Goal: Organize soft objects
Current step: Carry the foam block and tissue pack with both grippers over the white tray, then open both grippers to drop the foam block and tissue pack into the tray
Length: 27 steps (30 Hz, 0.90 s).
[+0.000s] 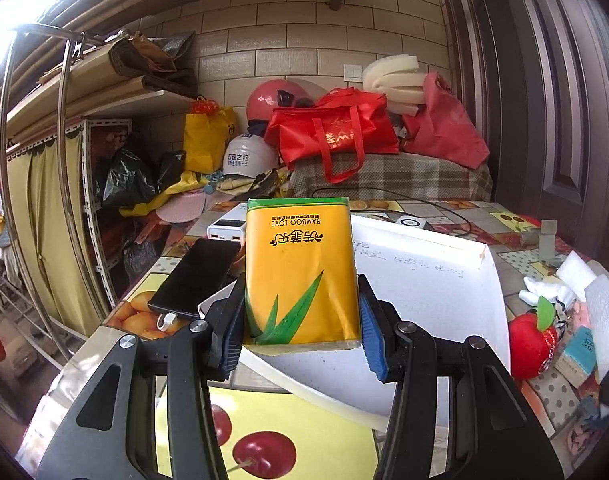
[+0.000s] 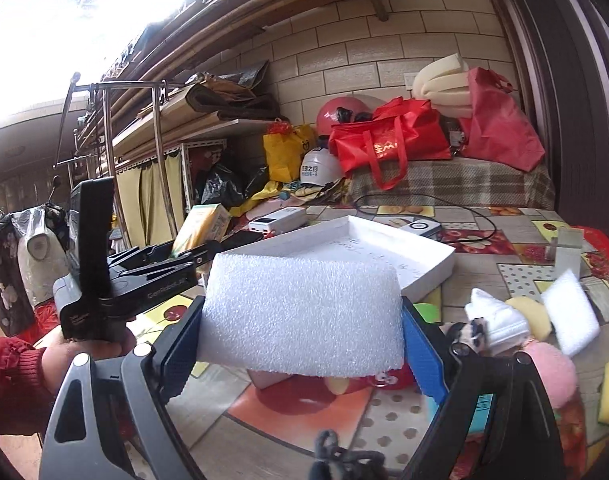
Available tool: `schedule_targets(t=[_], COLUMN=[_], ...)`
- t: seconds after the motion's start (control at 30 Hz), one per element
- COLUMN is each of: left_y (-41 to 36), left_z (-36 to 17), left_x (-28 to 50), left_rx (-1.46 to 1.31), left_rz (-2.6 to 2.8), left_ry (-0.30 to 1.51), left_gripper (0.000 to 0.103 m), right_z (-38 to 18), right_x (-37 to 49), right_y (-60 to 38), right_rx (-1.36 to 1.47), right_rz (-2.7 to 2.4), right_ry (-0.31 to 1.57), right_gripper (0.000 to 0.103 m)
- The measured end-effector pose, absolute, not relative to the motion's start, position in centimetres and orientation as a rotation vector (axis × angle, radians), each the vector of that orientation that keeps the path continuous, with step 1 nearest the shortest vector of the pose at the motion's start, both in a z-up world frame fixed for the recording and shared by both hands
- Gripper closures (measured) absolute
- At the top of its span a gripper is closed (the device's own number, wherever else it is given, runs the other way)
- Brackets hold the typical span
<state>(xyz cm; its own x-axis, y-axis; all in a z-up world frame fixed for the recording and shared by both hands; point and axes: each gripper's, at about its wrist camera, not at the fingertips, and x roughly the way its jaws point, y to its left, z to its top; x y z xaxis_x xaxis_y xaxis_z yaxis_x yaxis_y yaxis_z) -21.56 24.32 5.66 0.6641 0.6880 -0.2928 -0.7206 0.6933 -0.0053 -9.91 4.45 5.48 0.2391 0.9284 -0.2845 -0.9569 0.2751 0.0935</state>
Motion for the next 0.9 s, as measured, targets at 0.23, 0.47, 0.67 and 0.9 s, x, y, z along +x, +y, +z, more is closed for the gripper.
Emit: schedule_targets(t=[0.23, 0.47, 0.67, 0.9], left_y=[27.1, 29.4, 30.4, 30.8], left_z=[5.7, 5.3, 4.7, 4.3], left_x=[-20.3, -17.2, -14.4, -13.4], left_rx=[-0.141, -0.173, -0.174, -0.175], left_rz=[0.858, 0.828, 0.795, 0.841], left_ry=[0.27, 0.353, 0.466, 0.515], left_gripper=[0.053, 0.053, 0.053, 0.053], right_z=[4.9, 5.1, 5.2, 5.1], right_x=[-12.3, -6.3, -2.6, -3.0], right_y=[9.9, 12.9, 15.0, 17.0], right_rx=[-0.131, -0.082, -0.079, -0.137], right_rz=[1.323, 1.135, 1.051, 1.033], right_ry=[0.299, 0.327, 0.365, 0.384], right_gripper=[0.014, 0.014, 0.014, 0.013])
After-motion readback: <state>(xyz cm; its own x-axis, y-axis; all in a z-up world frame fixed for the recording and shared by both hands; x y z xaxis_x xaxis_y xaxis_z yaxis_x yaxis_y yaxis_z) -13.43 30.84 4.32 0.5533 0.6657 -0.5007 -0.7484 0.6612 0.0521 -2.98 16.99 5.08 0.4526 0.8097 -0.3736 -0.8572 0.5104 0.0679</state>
